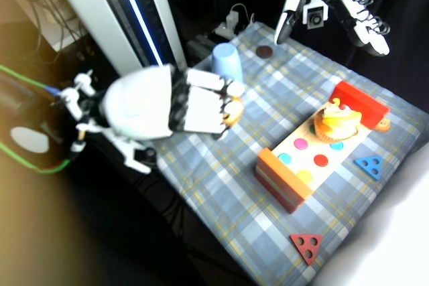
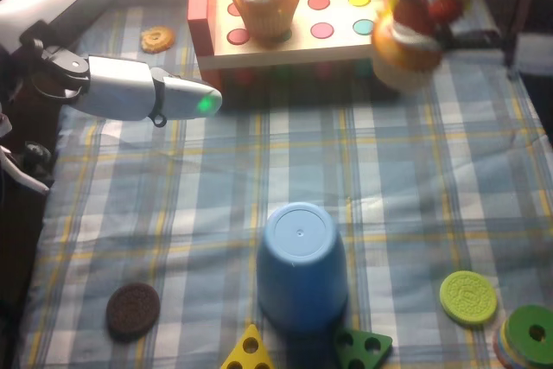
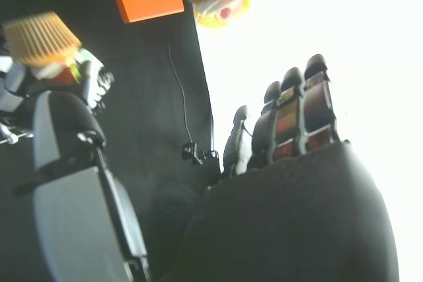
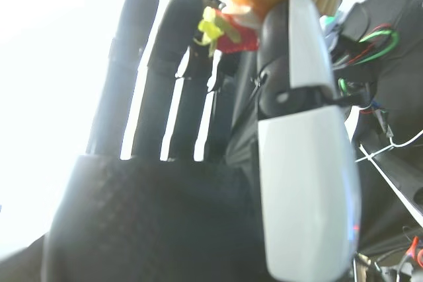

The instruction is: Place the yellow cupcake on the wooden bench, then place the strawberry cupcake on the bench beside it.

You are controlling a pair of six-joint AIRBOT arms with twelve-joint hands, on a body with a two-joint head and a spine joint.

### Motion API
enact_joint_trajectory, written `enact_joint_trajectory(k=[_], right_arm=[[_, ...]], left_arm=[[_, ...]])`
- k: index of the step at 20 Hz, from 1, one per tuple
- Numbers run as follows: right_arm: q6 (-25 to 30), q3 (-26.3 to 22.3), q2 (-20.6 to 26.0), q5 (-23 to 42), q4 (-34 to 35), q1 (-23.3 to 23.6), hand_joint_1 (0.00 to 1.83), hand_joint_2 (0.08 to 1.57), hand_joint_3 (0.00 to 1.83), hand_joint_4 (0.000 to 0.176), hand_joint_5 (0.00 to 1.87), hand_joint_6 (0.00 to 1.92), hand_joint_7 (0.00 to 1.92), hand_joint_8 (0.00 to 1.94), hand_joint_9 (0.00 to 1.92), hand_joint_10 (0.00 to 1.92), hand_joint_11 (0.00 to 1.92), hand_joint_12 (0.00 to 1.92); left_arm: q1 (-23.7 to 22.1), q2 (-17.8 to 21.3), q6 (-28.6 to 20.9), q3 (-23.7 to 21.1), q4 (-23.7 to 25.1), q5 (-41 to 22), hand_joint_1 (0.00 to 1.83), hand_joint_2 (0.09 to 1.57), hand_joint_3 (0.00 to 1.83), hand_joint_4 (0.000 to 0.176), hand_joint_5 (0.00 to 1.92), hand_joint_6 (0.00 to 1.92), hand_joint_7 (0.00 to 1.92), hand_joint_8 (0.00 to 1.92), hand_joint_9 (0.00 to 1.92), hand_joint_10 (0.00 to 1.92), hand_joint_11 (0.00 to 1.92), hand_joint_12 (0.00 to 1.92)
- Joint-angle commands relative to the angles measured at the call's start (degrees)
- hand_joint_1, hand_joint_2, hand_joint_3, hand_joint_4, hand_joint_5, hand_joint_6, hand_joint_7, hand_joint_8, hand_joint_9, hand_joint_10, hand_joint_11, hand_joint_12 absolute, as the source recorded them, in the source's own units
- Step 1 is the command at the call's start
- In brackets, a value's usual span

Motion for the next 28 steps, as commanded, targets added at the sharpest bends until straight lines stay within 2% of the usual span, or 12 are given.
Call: enact_joint_trajectory(k=[1, 3, 5, 6, 8, 9, 11, 12, 16, 22, 25, 28], right_arm=[[-0.11, 1.34, -1.19, 2.71, 1.48, 2.62, 1.25, 1.10, 0.00, 0.000, 1.01, 0.80, 1.04, 1.08, 0.99, 0.90, 0.80, 1.42], [-0.11, 3.64, -3.23, -0.81, 0.68, 5.83, 1.28, 1.08, 0.00, 0.000, 1.05, 0.68, 1.08, 1.08, 1.01, 1.27, 0.93, 1.50], [-0.34, 6.05, -5.31, -4.93, -0.07, 8.96, 1.24, 1.07, 0.00, 0.013, 1.02, 0.91, 1.11, 0.85, 0.96, 1.00, 0.89, 1.33], [-0.35, 7.07, -6.26, -6.75, -0.58, 10.29, 1.25, 1.06, 0.00, 0.004, 1.02, 0.91, 1.17, 0.73, 1.02, 0.94, 0.91, 1.32], [-0.44, 8.98, -8.28, -10.83, -2.32, 12.66, 1.27, 1.04, 0.00, 0.000, 1.05, 0.84, 1.27, 0.60, 1.09, 0.97, 0.92, 1.40], [-0.49, 10.00, -9.45, -13.23, -3.78, 13.90, 1.37, 1.04, 0.00, 0.000, 1.00, 0.91, 1.27, 0.49, 1.05, 1.00, 0.76, 1.39], [-0.50, 11.42, -11.25, -17.03, -6.11, 15.73, 1.27, 1.04, 0.00, 0.000, 1.03, 0.90, 1.30, 0.49, 1.07, 0.83, 0.82, 1.38], [-0.50, 12.05, -12.01, -18.66, -7.15, 16.41, 1.26, 1.04, 0.00, 0.000, 1.03, 0.97, 1.28, 0.45, 1.02, 0.72, 0.71, 1.36], [-0.50, 14.15, -14.12, -23.51, -8.94, 16.99, 1.28, 1.02, 0.00, 0.000, 1.09, 0.75, 1.28, 0.61, 1.12, 0.86, 0.82, 1.36], [-0.51, 15.84, -14.75, -25.83, -9.10, 18.07, 1.27, 1.05, 0.00, 0.000, 1.01, 0.90, 1.21, 0.69, 1.07, 0.90, 0.81, 1.33], [-1.64, 16.58, -15.52, -27.98, -10.15, 19.36, 1.25, 1.07, 0.00, 0.000, 0.99, 0.95, 1.18, 0.73, 0.97, 0.89, 0.66, 1.36], [-4.30, 17.08, -16.44, -30.82, -10.61, 20.21, 1.27, 1.04, 0.00, 0.000, 1.04, 0.86, 1.24, 0.64, 1.06, 0.95, 0.86, 1.41]], left_arm=[[-0.35, 0.48, -0.39, 0.02, 1.07, -6.78, 0.92, 0.79, 0.00, 0.176, 0.00, 0.00, 0.00, 0.00, 0.00, 0.00, 0.00, 0.00], [-0.28, 0.59, -0.39, 0.02, 1.13, -6.74, 0.90, 0.79, 0.00, 0.176, 0.00, 0.00, 0.00, 0.00, 0.00, 0.00, 0.00, 0.00], [-0.27, 0.64, -0.39, 0.02, 1.24, -6.74, 0.87, 0.80, 0.01, 0.176, 0.00, 0.00, 0.00, 0.00, 0.00, 0.00, 0.00, 0.00], [-0.27, 0.64, -0.39, 0.02, 1.24, -6.74, 0.85, 0.81, 0.01, 0.176, 0.00, 0.00, 0.00, 0.00, 0.00, 0.00, 0.00, 0.00], [-0.27, 0.64, -0.39, 0.02, 1.30, -6.60, 0.84, 0.80, 0.00, 0.176, 0.00, 0.00, 0.00, 0.00, 0.00, 0.00, 0.00, 0.00], [-0.27, 0.64, -0.39, 0.03, 1.34, -6.48, 0.87, 0.79, 0.00, 0.176, 0.00, 0.00, 0.00, 0.00, 0.00, 0.00, 0.00, 0.00], [-0.27, 0.64, -0.39, 0.06, 1.40, -6.28, 0.91, 0.78, 0.00, 0.176, 0.00, 0.00, 0.00, 0.00, 0.00, 0.00, 0.00, 0.00], [-0.27, 0.64, -0.39, 0.07, 1.40, -6.26, 0.90, 0.79, 0.00, 0.176, 0.00, 0.00, 0.00, 0.00, 0.00, 0.00, 0.00, 0.00], [-0.39, 0.62, -0.39, 0.07, 1.60, -5.85, 0.88, 0.79, 0.00, 0.176, 0.00, 0.00, 0.00, 0.00, 0.00, 0.00, 0.00, 0.00], [-0.39, 0.56, -0.39, 0.08, 1.63, -5.38, 0.84, 0.80, 0.00, 0.176, 0.00, 0.00, 0.00, 0.00, 0.00, 0.00, 0.00, 0.00], [-0.40, 0.39, -0.39, 0.17, 1.69, -5.16, 0.81, 0.80, 0.00, 0.176, 0.00, 0.00, 0.00, 0.00, 0.00, 0.00, 0.00, 0.00], [-0.45, 0.18, -0.39, 0.26, 1.81, -5.02, 0.84, 0.80, 0.00, 0.176, 0.00, 0.00, 0.00, 0.00, 0.00, 0.00, 0.00, 0.00]])
